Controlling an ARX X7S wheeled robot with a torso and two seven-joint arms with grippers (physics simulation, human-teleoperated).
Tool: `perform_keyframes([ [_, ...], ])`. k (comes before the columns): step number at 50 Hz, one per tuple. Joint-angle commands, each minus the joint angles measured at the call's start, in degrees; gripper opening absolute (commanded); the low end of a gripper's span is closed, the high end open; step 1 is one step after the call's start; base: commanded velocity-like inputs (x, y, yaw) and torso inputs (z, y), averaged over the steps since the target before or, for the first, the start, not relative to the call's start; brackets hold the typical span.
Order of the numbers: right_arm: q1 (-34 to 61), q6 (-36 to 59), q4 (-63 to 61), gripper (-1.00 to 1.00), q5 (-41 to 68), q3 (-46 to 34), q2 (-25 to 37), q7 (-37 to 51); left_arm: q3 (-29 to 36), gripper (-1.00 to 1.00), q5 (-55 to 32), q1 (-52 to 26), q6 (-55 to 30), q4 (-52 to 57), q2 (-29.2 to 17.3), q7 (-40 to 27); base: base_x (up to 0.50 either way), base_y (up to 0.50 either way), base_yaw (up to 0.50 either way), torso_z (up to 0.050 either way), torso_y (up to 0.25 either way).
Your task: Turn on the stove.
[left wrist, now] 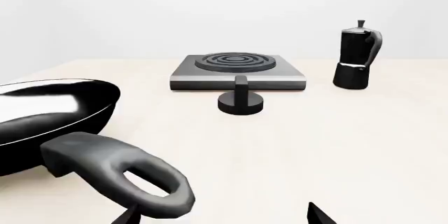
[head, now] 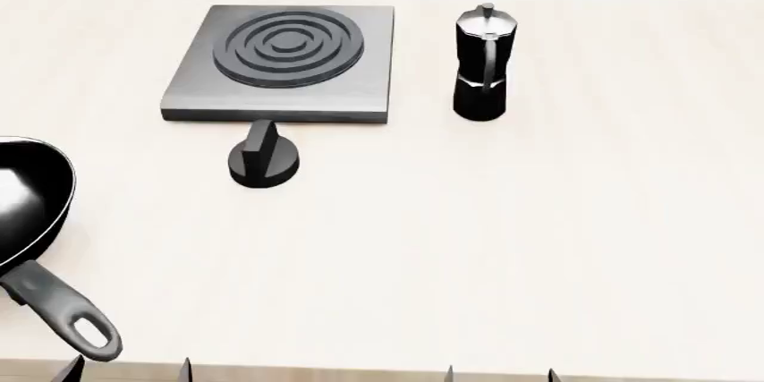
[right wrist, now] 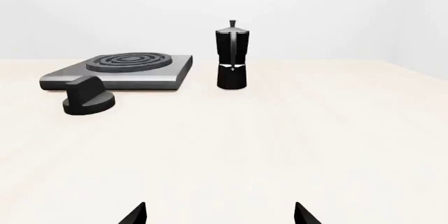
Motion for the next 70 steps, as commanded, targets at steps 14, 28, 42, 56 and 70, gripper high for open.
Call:
perform_keyframes([
  [14,-0.95,3.86,-3.45,1.00,2.69,-3.27,3.34,3.86,4.44,1.00,-2.33,1.44,-2.37,5.92,-2.93,-3.21,0.00,0.00,0.00,0.000,0.000],
  [28,-3.26,20.00,-26.74,1.00,3.22,-4.96,6.44,4.86,6.59,1.00,-0.08,3.69,-11.35,22.81,-5.48,-5.60,0.00,0.00,0.00,0.000,0.000],
  [42,-0.27,33.64,-44.64,1.00,2.28,-7.69,8.41,5.70,7.54,1.00,1.02,1.12,-19.41,34.43,-7.25,-6.61,0.00,0.00,0.00,0.000,0.000],
  [56,6.28,43.98,-54.69,1.00,1.67,-9.88,9.27,6.54,8.83,1.00,-0.56,-4.77,-27.33,43.77,-7.16,-6.47,0.00,0.00,0.00,0.000,0.000],
  [70,13.57,50.56,-59.97,1.00,-1.03,-13.50,9.91,7.14,9.14,1.00,-2.22,-10.49,-29.75,48.16,-6.49,-7.68,0.00,0.00,0.00,0.000,0.000],
])
